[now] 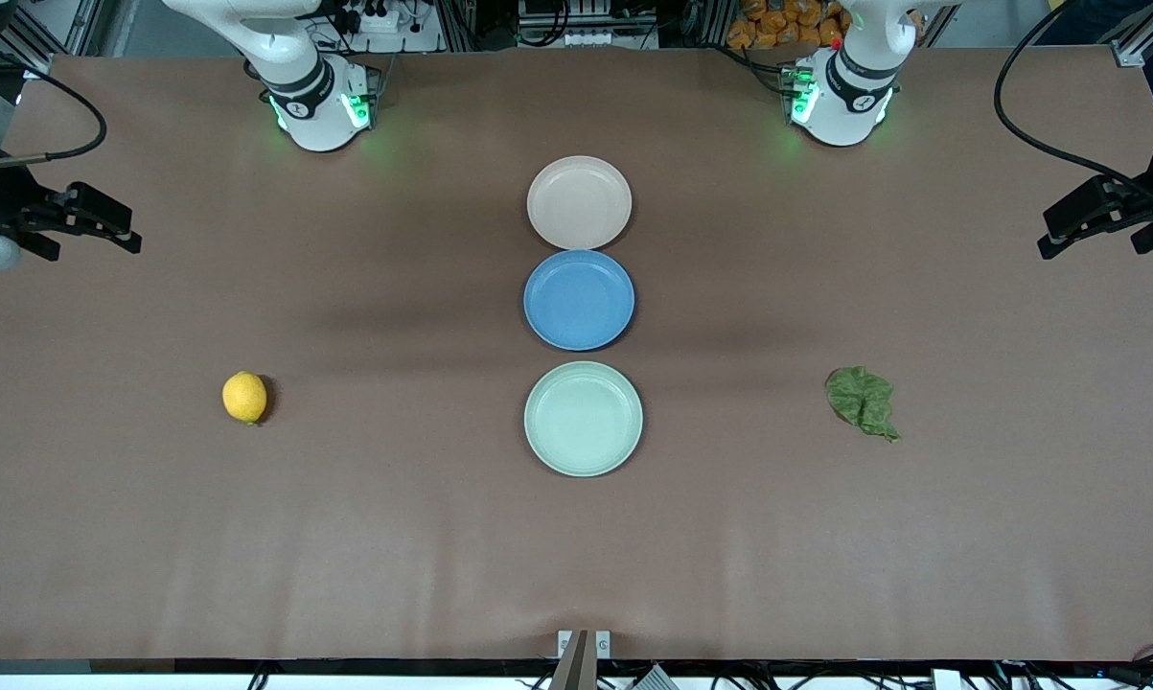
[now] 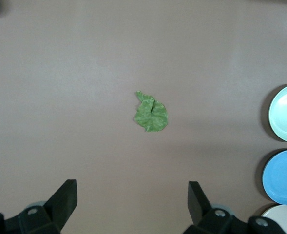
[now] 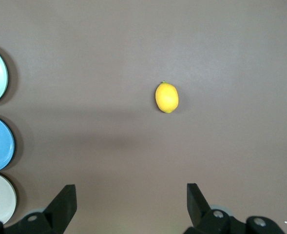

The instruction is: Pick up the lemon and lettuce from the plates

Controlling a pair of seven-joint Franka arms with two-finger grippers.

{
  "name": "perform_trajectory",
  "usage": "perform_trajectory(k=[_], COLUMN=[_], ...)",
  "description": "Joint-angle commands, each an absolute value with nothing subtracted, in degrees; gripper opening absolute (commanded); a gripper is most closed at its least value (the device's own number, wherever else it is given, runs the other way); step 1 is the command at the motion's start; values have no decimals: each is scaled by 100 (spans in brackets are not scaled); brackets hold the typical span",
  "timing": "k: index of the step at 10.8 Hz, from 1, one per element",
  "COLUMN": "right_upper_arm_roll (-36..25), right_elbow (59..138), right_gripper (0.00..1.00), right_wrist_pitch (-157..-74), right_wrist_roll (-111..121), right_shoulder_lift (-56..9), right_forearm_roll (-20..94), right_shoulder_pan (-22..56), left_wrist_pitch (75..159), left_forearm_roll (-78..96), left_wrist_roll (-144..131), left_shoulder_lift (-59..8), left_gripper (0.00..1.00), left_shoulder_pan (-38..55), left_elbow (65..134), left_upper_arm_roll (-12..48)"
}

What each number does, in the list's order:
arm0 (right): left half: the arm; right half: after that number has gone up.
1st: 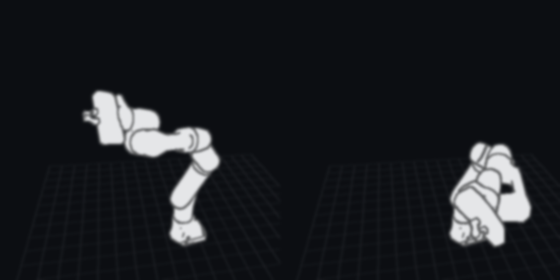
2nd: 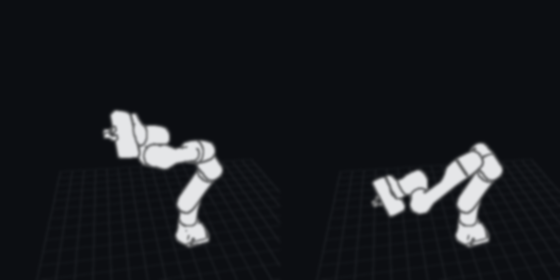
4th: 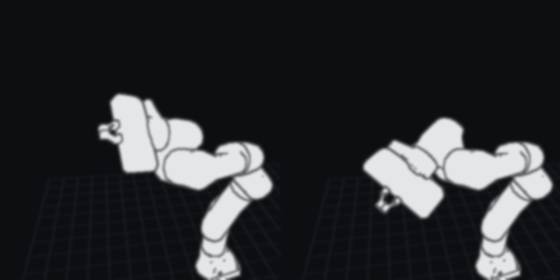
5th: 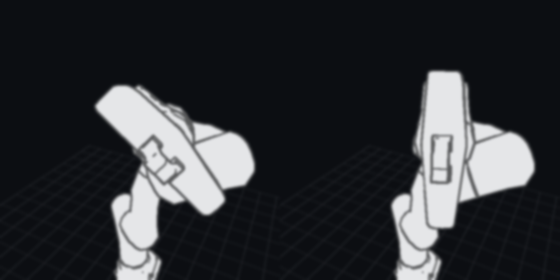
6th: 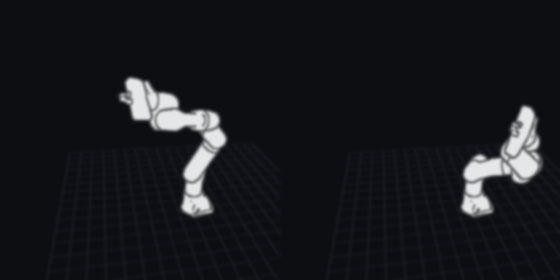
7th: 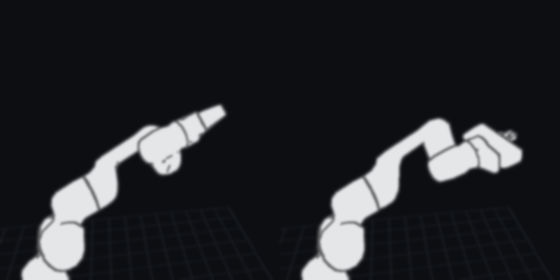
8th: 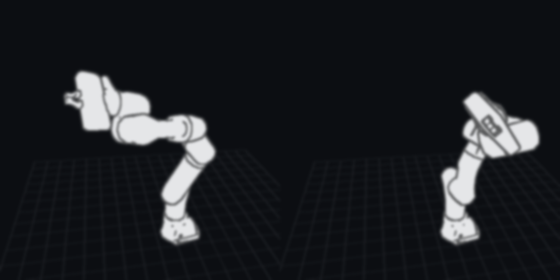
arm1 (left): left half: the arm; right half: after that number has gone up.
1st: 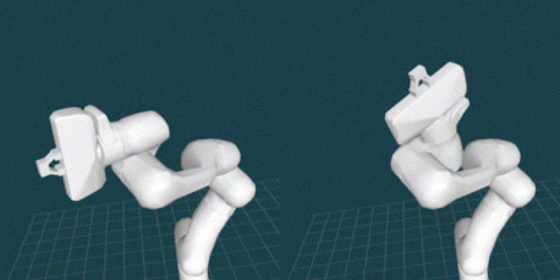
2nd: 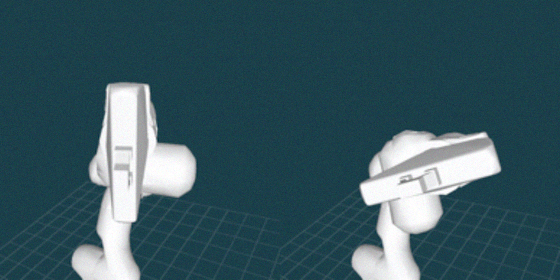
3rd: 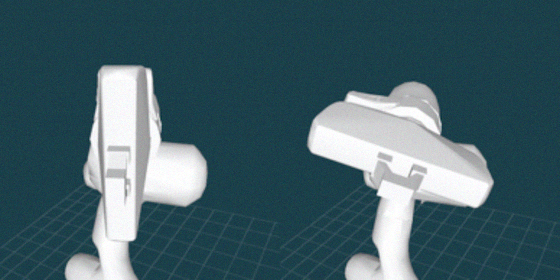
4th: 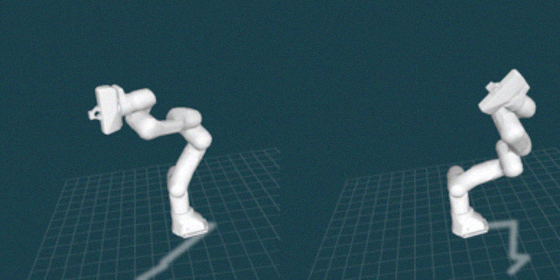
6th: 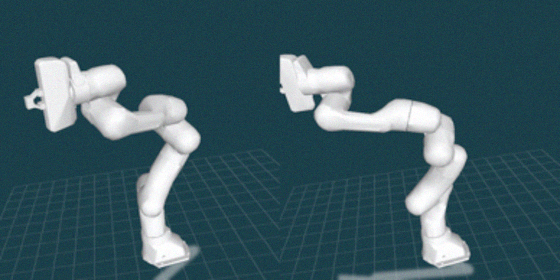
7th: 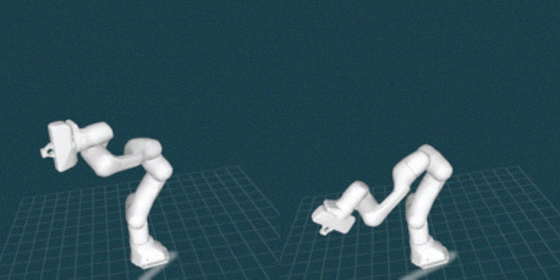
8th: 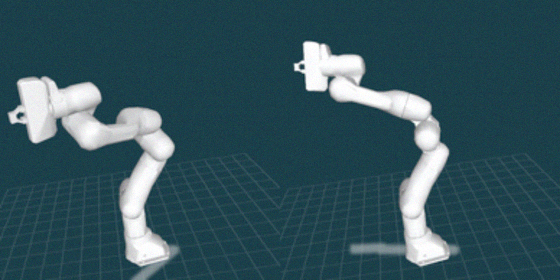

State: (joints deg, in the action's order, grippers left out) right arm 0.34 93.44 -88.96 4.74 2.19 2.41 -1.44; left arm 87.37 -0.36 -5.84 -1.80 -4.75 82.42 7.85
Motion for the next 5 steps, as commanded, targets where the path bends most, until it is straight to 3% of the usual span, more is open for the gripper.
perform_trajectory(k=[1,5], right_upper_arm_roll=[35,18], right_elbow=[9229,9229], right_gripper=[100,100], right_wrist_pitch=[-8780,-8789], right_wrist_roll=[360,360], right_shoulder_lift=[185,185], right_forearm_roll=[211,211], right_shoulder_pan=[-132,-132], left_wrist_pitch=[8631,8631], left_forearm_roll=[-18,-18], left_wrist_roll=[-563,-360], left_shoulder_lift=[-123,-123], left_gripper=[100,100], left_shoulder_pan=[-475,-483], left_elbow=[8200,8130], left_upper_arm_roll=[817,879])
